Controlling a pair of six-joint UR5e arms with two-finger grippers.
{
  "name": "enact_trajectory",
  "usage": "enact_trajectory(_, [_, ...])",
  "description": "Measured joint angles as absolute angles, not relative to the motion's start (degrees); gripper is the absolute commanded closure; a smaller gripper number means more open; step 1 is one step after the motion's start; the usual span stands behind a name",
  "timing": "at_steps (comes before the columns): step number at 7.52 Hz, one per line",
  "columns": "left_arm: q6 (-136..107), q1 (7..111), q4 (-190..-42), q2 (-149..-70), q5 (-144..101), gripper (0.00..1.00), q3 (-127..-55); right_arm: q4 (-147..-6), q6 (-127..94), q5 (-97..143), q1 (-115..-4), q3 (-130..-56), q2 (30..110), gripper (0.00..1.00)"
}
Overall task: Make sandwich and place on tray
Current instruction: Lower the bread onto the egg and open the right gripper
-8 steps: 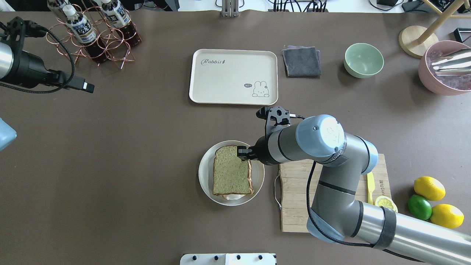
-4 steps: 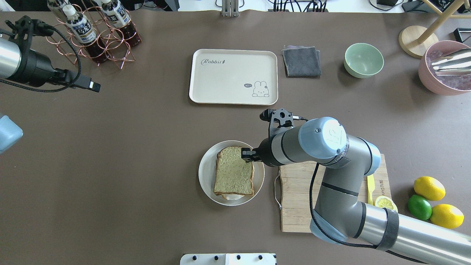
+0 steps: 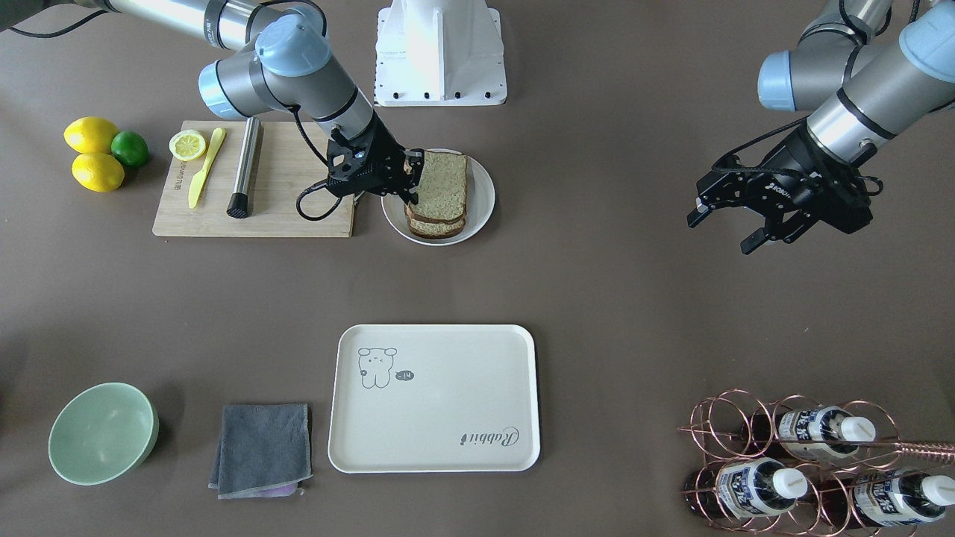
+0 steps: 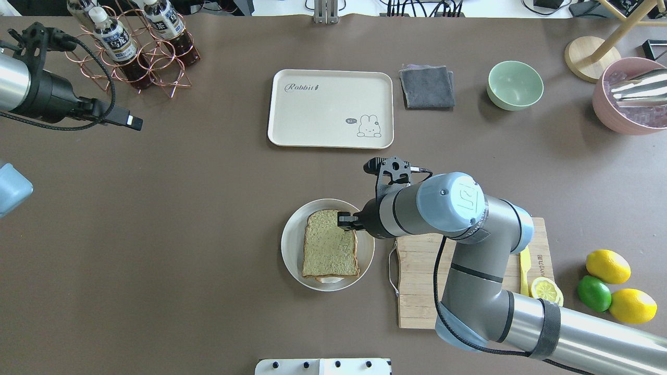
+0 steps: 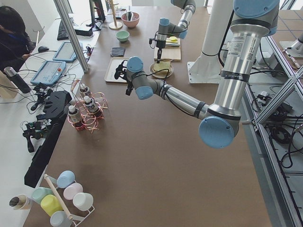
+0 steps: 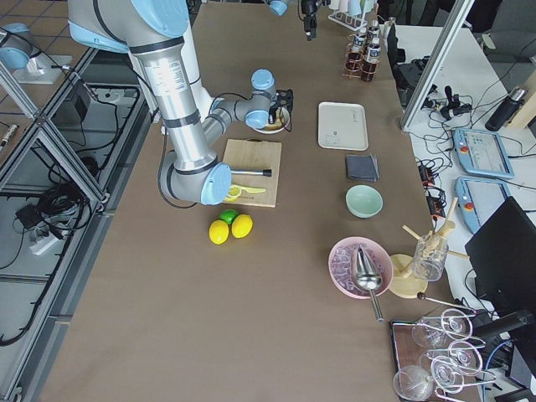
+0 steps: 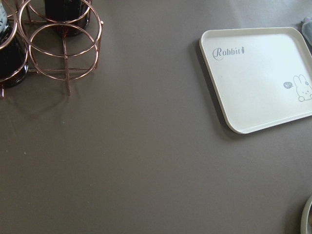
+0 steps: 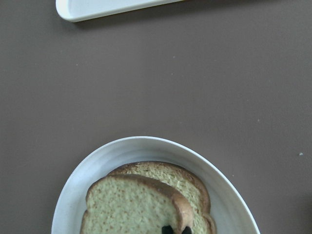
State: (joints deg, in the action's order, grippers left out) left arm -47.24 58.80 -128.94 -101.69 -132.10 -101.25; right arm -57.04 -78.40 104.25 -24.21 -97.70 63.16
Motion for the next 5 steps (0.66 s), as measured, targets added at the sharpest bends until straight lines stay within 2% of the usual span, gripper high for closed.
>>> enact_trajectory(1, [-47.2,58.8,-128.9,-101.7,-132.1,0.01,-101.2,-57.0,-78.4,104.0,-24.1,-97.6,63.1,0.31])
enact_trajectory(2, [-47.2,58.8,-128.9,-101.7,-132.1,0.01,-101.1,-57.0,-78.4,103.5,-24.0,-97.5,63.1,0.00])
enact_trajectory(5, [-47.1,58.8,-128.9,-101.8,-132.1,0.01,-100.7,-57.0,-78.3,101.1,-23.0,-97.5,63.1,0.00])
